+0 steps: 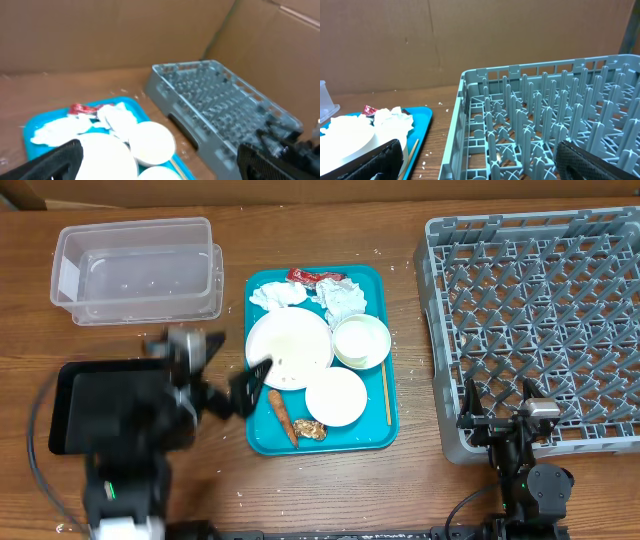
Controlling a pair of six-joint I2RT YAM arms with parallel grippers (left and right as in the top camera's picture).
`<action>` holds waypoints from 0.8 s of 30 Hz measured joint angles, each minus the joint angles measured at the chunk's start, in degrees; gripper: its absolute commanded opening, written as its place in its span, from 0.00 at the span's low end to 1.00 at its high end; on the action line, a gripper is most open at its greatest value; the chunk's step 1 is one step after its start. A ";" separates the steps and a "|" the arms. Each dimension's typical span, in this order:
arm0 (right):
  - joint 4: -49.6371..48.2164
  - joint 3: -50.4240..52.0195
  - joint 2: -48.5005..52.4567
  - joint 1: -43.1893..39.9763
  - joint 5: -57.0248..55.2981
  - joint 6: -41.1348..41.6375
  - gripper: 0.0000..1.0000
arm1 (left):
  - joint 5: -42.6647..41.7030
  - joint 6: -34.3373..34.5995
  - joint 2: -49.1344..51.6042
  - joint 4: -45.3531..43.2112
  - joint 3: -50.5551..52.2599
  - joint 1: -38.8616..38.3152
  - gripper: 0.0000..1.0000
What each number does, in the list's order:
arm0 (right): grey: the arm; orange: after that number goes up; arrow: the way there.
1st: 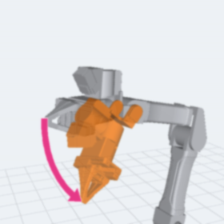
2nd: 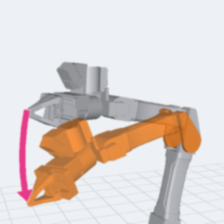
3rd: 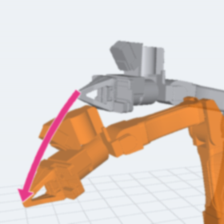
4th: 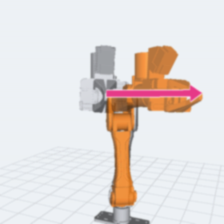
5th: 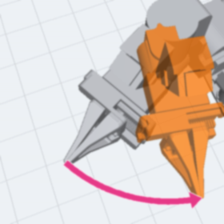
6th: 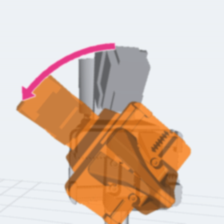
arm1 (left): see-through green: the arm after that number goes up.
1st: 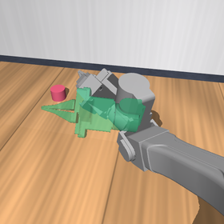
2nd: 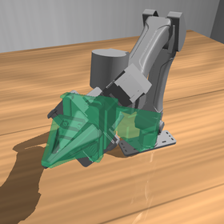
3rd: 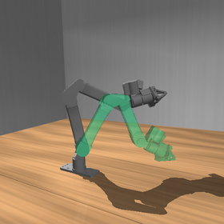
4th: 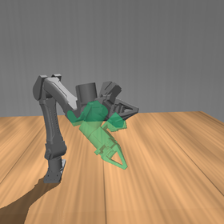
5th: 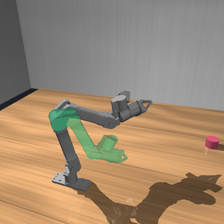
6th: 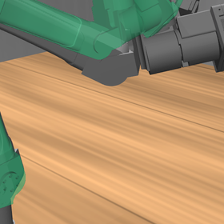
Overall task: Sort waste into correct bins and load items into the dishwasher
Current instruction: 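Reach the left gripper to the white napkins on the teal tray and grasp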
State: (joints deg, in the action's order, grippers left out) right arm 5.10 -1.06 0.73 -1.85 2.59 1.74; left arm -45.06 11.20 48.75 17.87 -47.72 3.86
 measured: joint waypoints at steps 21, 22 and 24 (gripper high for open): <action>-0.04 0.00 0.00 0.00 -0.02 0.00 1.00 | 14.14 -2.78 46.38 35.26 -55.15 -17.22 1.00; -0.04 0.00 0.00 0.00 0.00 0.00 1.00 | 18.36 -3.41 47.56 36.65 -57.18 -18.58 1.00; -0.02 0.00 0.00 0.00 0.02 0.00 1.00 | 25.49 -4.42 49.29 37.03 -59.43 -20.74 1.00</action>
State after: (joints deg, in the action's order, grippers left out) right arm 5.08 -1.06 0.73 -1.85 2.61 1.74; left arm -19.57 6.79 98.04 54.89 -107.15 -16.88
